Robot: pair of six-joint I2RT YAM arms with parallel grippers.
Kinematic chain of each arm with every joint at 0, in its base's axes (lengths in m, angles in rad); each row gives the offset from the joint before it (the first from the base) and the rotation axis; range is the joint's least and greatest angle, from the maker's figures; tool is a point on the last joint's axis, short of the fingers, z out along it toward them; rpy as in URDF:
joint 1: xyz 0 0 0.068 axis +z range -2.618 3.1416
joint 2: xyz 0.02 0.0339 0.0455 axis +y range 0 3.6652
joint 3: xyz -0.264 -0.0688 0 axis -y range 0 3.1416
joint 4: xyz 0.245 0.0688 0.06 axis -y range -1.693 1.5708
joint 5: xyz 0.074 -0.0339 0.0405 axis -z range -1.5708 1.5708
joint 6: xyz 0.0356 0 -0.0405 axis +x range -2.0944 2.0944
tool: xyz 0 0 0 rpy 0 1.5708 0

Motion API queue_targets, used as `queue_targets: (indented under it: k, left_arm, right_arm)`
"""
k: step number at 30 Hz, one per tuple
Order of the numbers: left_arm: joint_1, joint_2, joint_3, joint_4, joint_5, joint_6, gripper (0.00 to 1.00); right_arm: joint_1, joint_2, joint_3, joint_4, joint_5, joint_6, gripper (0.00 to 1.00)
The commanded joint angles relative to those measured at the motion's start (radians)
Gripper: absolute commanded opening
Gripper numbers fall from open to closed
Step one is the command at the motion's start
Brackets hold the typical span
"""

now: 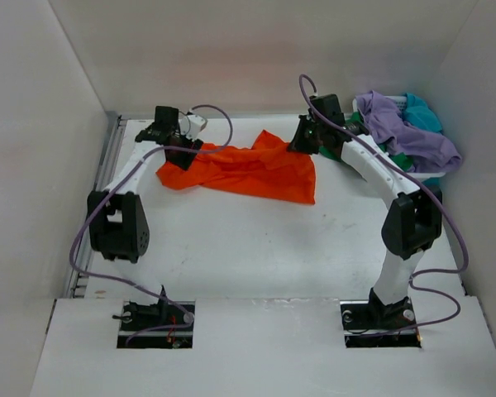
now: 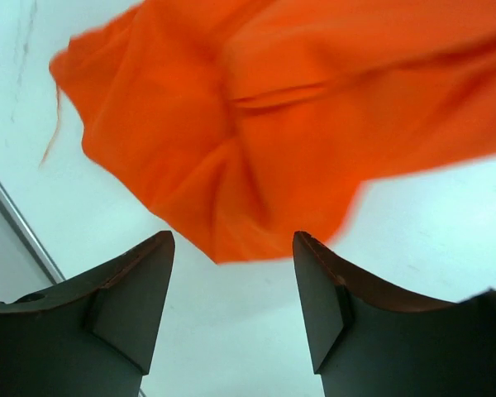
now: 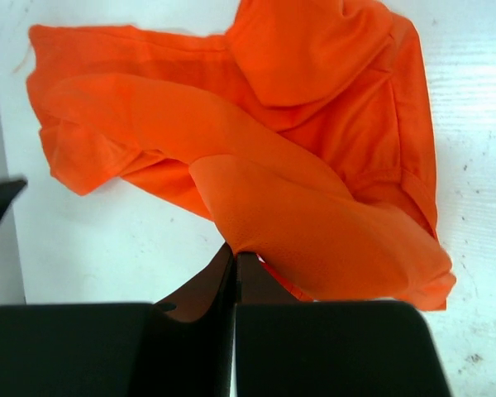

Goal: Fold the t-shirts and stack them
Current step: Flatten out the tshirt

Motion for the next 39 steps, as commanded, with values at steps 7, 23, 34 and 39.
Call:
queue_targets:
  k: [7,23,34,39]
  left_arm:
    - [-0.256,-0.074,-0.16,0.181,-0.002,-0.01,0.54]
    - [-0.243,0.116,-0.087,0.307,-0.122,-0.059,0.49]
    - [-0.219,0.145,-0.025,0.301,-0.032,-0.156,0.39]
    - [-0.205,0.159,-0.013,0.278,-0.027,-0.165,0.11]
  right_arm:
    - [0.006,-0.018,-0.003,0.088,-0.01,0.025,0.0]
    - [0.001,-0.111,-0.152,0.146,-0.013,0.059,0.0]
    - [0.008,-0.14,-0.196,0.146,-0.009,0.058,0.0]
    - [0.008,-0.156,-0.204,0.148,-0.009,0.055,0.0]
